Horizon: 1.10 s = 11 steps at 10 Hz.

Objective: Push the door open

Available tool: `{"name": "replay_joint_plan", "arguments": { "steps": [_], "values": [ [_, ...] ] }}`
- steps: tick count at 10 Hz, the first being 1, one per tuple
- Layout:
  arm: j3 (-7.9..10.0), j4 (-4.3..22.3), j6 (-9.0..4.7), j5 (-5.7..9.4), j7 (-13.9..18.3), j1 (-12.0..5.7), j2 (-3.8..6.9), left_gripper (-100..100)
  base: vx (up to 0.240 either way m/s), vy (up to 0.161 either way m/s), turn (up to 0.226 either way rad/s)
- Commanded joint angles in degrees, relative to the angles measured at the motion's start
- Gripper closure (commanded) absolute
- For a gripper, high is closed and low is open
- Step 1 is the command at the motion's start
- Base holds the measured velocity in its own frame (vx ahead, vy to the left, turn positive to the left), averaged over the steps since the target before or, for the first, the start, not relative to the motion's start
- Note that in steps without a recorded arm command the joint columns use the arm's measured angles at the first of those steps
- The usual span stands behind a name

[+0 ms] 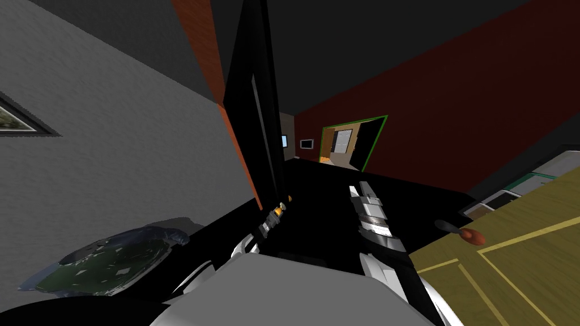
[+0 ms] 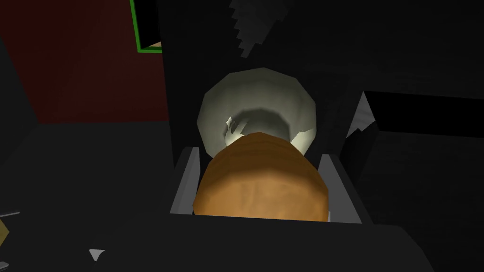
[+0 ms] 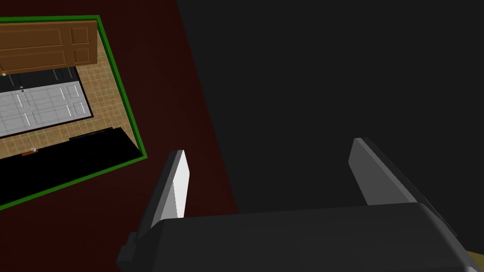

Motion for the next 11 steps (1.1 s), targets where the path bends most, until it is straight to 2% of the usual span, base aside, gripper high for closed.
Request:
{"name": "replay_joint_plan", "arguments": {
  "steps": [1, 9, 10, 11],
  "values": [
    [0.09, -0.1, -0.13, 0.07, 0.0, -0.06, 0.01, 100, 0.0, 0.0, 0.0],
    [1.93, -0.2, 0.69, 2.83, 11.4, -0.07, -1.34, 100, 0.022, -0.006, -0.041],
    [1.93, -0.2, 0.69, 2.83, 11.4, -0.07, -1.34, 100, 0.02, -0.007, -0.024],
    [2.23, -0.2, 0.8, 3.27, 13.1, -0.08, -1.55, 100, 0.017, -0.006, -0.03]
  ]
}}
